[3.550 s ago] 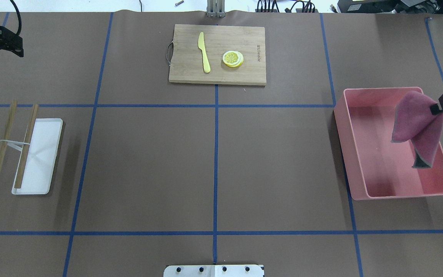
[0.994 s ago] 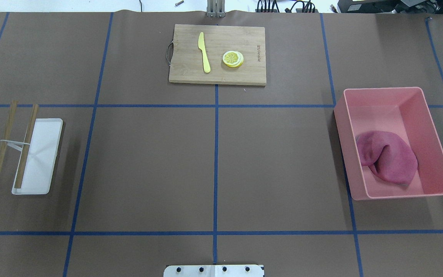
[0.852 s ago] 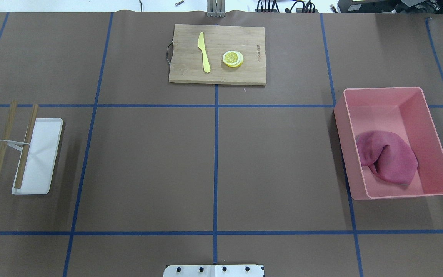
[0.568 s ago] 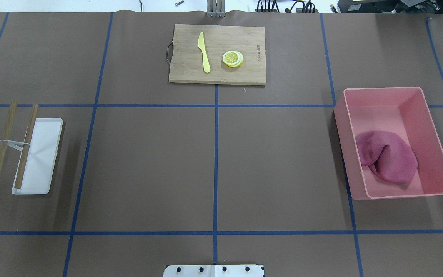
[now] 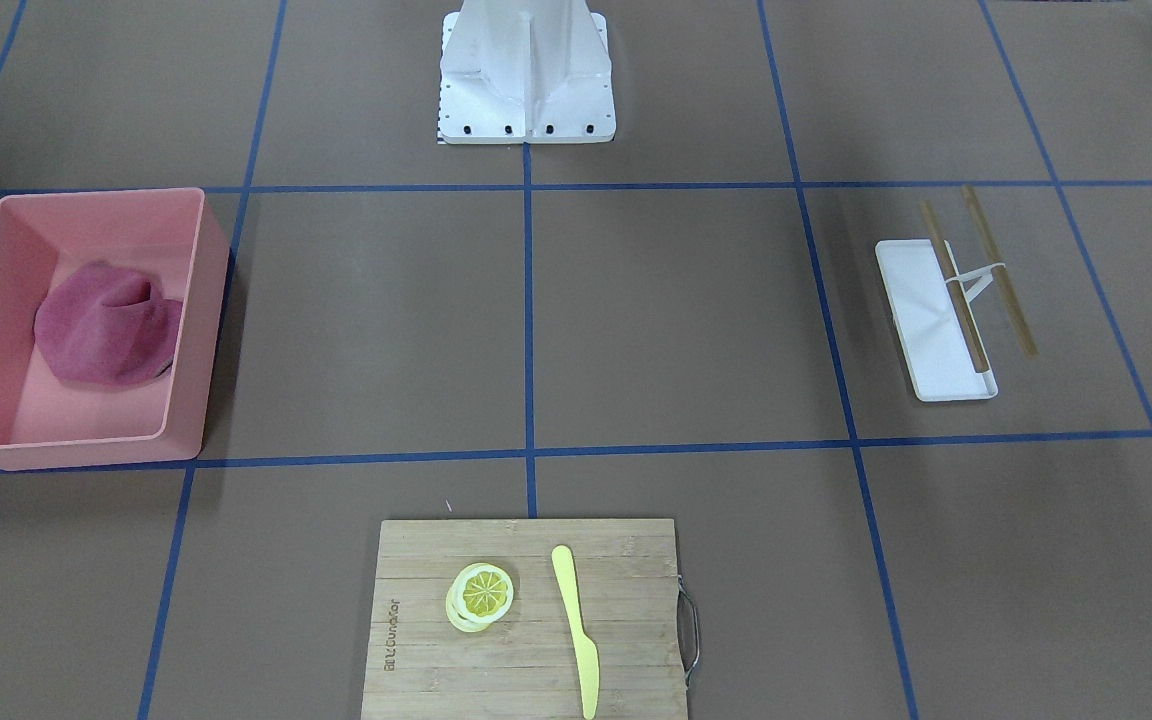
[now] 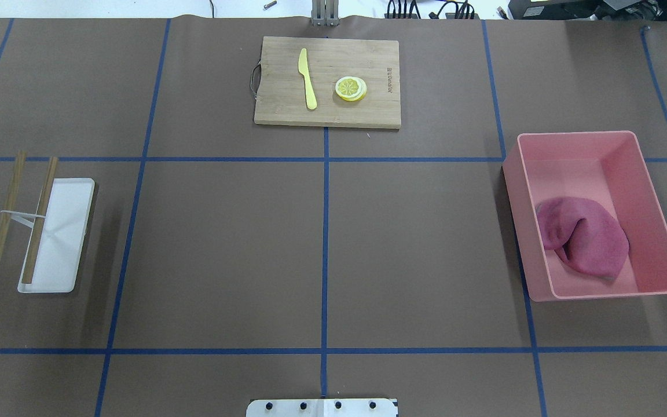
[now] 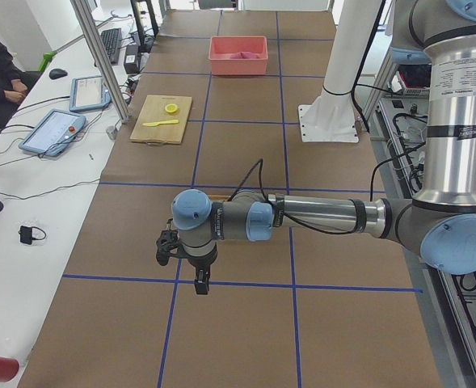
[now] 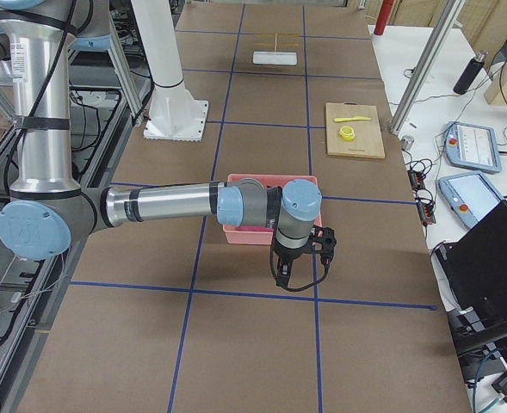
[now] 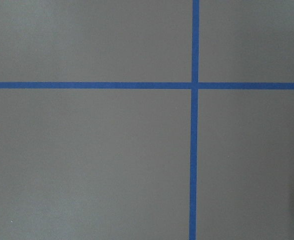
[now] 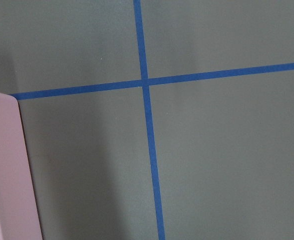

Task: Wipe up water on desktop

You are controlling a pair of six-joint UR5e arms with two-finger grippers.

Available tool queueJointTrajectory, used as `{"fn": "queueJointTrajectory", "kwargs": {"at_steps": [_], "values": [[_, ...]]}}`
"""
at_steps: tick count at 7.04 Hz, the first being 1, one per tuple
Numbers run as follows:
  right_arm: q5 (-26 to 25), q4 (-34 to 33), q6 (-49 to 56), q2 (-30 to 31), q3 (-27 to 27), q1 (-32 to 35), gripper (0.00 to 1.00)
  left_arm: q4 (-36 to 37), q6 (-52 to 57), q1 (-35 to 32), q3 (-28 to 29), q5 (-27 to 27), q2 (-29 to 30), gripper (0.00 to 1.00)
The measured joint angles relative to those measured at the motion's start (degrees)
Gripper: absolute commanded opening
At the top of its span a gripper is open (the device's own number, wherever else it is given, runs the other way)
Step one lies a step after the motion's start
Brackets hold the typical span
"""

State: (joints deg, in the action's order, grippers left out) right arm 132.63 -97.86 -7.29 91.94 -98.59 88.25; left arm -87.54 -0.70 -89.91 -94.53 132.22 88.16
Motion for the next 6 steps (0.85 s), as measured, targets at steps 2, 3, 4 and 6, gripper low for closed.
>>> {"fn": "queueJointTrajectory", "kwargs": {"at_steps": [2, 3, 4, 6], "values": [[0.26, 0.04, 0.0, 0.06, 0.08, 0.0, 1.0, 0.0, 0.0, 0.01, 0.01, 0.01, -0.01, 0.98], [0.41, 0.04, 0.0, 0.07, 0.08, 0.0, 1.0, 0.0, 0.0, 0.04, 0.07, -0.01, 0.0, 0.98], [0.48, 0.04, 0.0, 0.06, 0.07, 0.0, 1.0, 0.0, 0.0, 0.07, 0.11, -0.03, -0.03, 0.98], [0.52, 0.06, 0.0, 0.0, 0.11, 0.0, 1.0, 0.0, 0.0, 0.08, 0.12, -0.04, -0.03, 0.98]]}}
